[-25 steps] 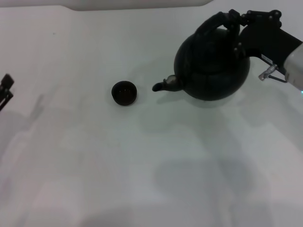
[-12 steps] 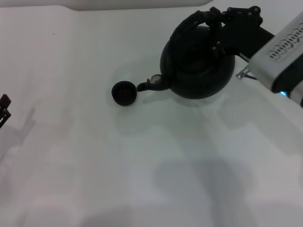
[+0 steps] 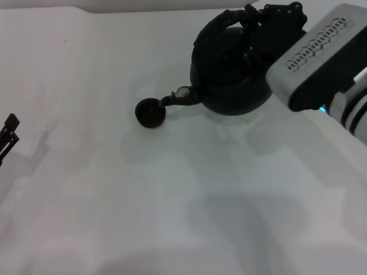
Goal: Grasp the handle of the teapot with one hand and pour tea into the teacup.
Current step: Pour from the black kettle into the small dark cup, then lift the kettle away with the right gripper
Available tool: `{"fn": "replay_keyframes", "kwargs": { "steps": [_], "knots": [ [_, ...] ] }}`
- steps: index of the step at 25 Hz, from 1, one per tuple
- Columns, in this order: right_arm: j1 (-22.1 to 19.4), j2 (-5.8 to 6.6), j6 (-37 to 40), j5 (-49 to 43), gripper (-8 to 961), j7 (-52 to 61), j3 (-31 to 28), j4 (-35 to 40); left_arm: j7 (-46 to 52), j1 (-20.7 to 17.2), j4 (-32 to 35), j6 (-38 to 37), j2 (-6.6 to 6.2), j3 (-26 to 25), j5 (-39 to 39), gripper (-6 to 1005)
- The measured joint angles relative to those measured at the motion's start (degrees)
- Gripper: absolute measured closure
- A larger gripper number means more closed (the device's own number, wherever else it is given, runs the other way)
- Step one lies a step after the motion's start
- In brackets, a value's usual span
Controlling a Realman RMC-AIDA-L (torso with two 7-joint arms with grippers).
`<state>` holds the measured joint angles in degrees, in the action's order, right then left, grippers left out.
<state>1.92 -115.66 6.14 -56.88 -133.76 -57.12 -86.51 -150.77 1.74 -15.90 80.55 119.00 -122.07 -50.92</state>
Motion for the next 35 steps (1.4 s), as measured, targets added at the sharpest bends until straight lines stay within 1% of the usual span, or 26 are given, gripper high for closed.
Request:
{"fn": "replay_keyframes", "kwargs": {
  "steps": [5,15,21,30,35],
  "knots": [
    [1.3,-0.07,5.1,-1.9,844,0.0,3.2,-0.9,0.0,0.3,0.0,0.0,0.0,0.0,0.0,187],
    [2.5,-0.32,8.2,-2.1,846,0.5,4.6,-1.2,0.0,0.4,-0.1,0.1,0.0,-0.2,0.3,187],
    [5.6,-0.35,16.5,-2.1,846,0.6,8.4,-1.5,0.0,0.4,-0.1,0.3,-0.03,-0.4,0.4,188],
    [7.2,-0.35,21.4,-2.8,845,1.2,11.1,-1.5,0.0,0.6,-0.4,0.3,-0.09,-0.4,0.5,188],
    [7.8,-0.35,25.7,-4.1,845,1.4,13.2,-1.4,0.0,0.8,-0.4,0.3,-0.09,-0.4,0.5,187]
  ]
}}
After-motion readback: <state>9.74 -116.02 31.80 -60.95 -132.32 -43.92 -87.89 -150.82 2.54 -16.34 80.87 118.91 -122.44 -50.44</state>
